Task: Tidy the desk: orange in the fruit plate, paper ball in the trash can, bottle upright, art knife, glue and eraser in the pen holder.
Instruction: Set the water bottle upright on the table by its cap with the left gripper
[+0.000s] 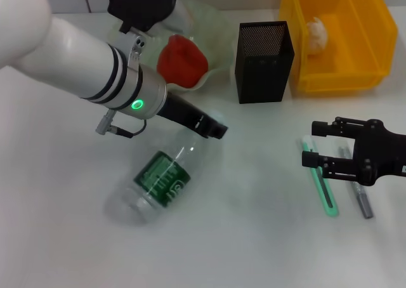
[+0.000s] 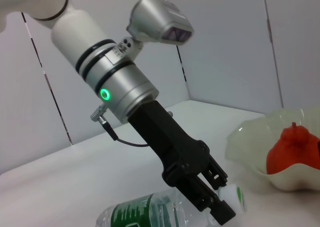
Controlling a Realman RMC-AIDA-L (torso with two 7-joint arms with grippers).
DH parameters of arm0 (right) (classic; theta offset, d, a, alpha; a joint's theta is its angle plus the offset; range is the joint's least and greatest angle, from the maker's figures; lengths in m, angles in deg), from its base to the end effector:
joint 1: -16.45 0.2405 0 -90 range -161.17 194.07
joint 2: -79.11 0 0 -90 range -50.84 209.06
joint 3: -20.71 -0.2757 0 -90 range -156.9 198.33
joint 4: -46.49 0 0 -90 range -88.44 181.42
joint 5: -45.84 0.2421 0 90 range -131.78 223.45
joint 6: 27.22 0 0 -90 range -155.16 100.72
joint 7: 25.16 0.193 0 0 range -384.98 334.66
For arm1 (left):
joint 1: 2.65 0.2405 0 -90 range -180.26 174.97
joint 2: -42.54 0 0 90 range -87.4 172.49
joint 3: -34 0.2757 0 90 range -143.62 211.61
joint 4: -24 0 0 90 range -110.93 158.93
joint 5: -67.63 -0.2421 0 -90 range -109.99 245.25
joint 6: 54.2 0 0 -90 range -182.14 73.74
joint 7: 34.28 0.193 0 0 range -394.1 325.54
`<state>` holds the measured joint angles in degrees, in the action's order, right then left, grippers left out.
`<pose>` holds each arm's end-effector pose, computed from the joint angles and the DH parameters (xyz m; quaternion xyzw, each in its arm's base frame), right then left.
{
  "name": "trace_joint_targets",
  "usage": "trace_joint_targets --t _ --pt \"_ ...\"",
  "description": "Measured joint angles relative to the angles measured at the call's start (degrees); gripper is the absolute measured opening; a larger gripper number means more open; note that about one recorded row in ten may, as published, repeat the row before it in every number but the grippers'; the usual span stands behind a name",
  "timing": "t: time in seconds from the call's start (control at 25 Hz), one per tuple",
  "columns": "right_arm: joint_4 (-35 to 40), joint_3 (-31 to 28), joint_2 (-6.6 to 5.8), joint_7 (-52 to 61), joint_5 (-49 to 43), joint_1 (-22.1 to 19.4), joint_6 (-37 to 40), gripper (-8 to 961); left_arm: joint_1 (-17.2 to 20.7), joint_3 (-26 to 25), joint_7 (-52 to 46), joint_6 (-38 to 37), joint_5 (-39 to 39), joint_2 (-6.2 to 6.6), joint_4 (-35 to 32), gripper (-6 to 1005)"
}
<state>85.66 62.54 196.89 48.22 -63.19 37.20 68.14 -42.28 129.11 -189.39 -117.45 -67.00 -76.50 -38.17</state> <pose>0.3120 0.3293 -0.0333 -0.9318 0.2067 0.2660 0.1351 -0.1657 0.4262 -0.1449 -0.9222 -0.3407 0.0698 0.1694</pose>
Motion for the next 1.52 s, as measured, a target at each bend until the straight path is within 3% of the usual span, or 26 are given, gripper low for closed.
trace_joint_targets --t 0.04,0.16,0.44,1.0,1.2,1.52 --pt "0.01 0.0 0.0 0.0 0.11 -0.01 -0.02 708 2.18 0.07 2.13 -0.09 2.26 0.15 -3.41 447" --pt "0.02 -0.05 0.0 0.0 0.2 -0.01 -0.04 707 3.59 0.05 3.34 -0.11 3.19 0.2 -5.43 449" --pt "0.03 -1.83 0.22 0.0 0.31 0.27 -0.05 707 11.33 -0.82 13.77 0.87 12.48 0.26 -14.67 453" --pt "-0.42 -3.59 0.54 0.05 0.38 0.54 -0.12 706 20.36 -7.37 36.56 0.47 34.28 0.48 -14.82 461" --pt "-1.56 -3.96 0.56 -0.24 0.41 0.87 -1.05 706 22.11 -8.53 46.58 0.96 43.27 0.43 -11.0 464" --pt "-3.38 -5.71 1.1 -1.97 0.41 1.22 -1.5 705 21.31 -13.0 70.91 -0.72 63.85 0.49 8.69 469"
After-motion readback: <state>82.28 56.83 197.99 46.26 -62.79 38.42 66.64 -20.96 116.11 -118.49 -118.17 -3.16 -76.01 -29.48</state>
